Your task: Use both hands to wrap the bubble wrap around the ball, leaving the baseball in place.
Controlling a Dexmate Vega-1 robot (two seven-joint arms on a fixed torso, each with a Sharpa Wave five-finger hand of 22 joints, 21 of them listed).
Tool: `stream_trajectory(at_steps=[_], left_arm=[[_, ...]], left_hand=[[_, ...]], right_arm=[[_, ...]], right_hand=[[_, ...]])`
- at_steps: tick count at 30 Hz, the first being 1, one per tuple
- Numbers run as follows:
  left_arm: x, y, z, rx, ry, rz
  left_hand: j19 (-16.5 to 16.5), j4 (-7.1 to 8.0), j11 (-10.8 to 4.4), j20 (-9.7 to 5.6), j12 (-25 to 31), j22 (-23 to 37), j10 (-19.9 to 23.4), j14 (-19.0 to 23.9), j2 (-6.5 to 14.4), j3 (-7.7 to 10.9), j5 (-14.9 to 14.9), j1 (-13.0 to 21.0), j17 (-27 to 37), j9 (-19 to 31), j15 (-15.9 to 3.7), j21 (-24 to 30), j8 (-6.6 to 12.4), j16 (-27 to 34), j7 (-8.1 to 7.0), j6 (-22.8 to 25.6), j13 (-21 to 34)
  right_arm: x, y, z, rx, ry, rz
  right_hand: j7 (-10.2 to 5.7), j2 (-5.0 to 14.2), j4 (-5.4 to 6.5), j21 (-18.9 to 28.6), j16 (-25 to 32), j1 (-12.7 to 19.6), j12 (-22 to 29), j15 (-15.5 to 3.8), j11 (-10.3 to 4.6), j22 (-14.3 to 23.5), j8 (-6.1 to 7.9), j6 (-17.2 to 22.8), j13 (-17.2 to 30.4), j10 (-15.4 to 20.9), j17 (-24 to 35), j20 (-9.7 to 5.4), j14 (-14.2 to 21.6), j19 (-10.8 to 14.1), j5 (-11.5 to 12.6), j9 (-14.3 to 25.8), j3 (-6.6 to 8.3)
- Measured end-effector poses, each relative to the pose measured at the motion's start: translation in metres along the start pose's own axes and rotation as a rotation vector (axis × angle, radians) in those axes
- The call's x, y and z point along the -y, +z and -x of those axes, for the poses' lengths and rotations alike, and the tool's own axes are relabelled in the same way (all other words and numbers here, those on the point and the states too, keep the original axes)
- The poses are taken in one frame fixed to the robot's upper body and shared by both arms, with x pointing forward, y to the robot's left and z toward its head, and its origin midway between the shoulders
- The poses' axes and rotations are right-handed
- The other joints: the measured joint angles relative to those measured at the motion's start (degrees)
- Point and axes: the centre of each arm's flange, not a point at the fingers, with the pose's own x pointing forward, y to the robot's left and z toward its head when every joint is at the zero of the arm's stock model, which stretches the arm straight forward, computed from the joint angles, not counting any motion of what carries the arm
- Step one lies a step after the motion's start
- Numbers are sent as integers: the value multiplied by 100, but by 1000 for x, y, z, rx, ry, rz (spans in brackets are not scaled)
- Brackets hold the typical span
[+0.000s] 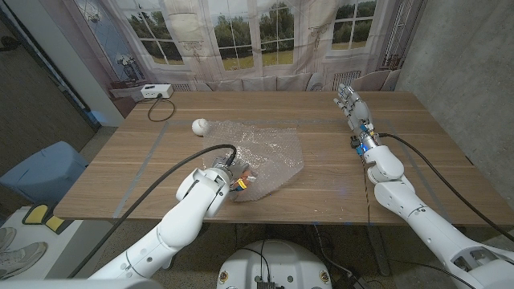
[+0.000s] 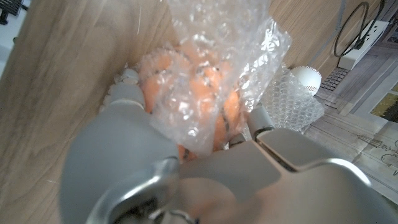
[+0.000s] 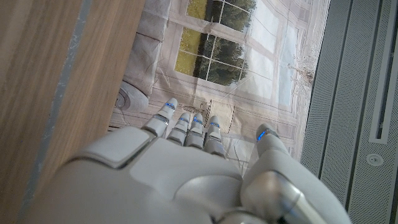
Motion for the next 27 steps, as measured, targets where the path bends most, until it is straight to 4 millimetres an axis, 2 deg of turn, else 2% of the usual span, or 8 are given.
stream_trajectory(at_steps=[1,2,5,7,11,13,19,27], left_arm=[[0,0,0,7,23,6],[1,1,0,7,22,4],[1,1,-2,14,74,17],[3,2,-3,16,106,23],[7,2,-7,18,154,29],[7,2,-7,20,188,32],[10,0,-10,32,233,50],[14,-9,-13,41,267,93]], left_hand=[[43,-10,80,3,90,1,82,73,-57,110,0,58,17,15,72,47,88,51,71,239,33],[115,-18,91,-52,169,18,221,252,-103,219,-2,103,22,20,79,98,178,90,82,287,65],[171,-23,141,-50,473,65,330,380,-222,573,4,222,110,73,156,327,568,322,96,488,209],[264,-47,166,-43,673,97,668,602,-375,751,38,375,284,112,195,495,812,558,95,868,335],[308,-43,184,0,1131,222,862,803,-663,884,54,662,784,285,262,923,1298,1015,96,1141,742],[334,-35,200,12,1278,275,982,890,-717,907,54,716,949,315,297,1078,1413,1130,92,1263,908],[396,-32,220,73,1445,371,1372,1208,-832,906,56,830,1251,305,348,1432,1479,1301,104,1783,1169],[438,-23,204,115,1504,425,1659,1457,-900,898,52,897,1414,290,347,1615,1518,1375,75,2075,1337]], right_arm=[[0,0,0,0,-1,2],[0,1,0,1,-1,3],[-1,1,0,0,-4,7],[-1,1,0,-1,-6,9],[-2,1,-1,-2,-9,14],[-2,1,-1,-3,-11,14],[-4,1,-3,-2,-15,17],[-7,2,-6,0,-18,20]], right_hand=[[0,0,0,0,0,0,0,0,0,0,0,0,0,0,0,0,0,0,0,0,0],[0,0,0,0,0,0,0,0,0,0,0,0,0,0,0,0,0,0,0,0,0],[0,0,0,0,0,0,0,0,0,0,0,0,0,0,10,21,0,-21,0,0,0],[0,0,0,0,0,0,0,0,0,0,0,0,0,0,14,21,0,-21,0,0,0],[0,0,0,0,0,0,0,0,0,0,0,0,0,0,14,21,0,-21,0,0,0],[0,0,0,0,0,0,0,0,0,0,0,0,0,0,14,21,0,-21,0,0,0],[0,0,0,0,0,0,0,0,-1,0,0,0,0,-1,14,20,0,-21,0,0,0],[0,0,0,0,0,0,0,-1,-1,0,0,0,0,-1,14,20,-1,-21,0,0,0]])
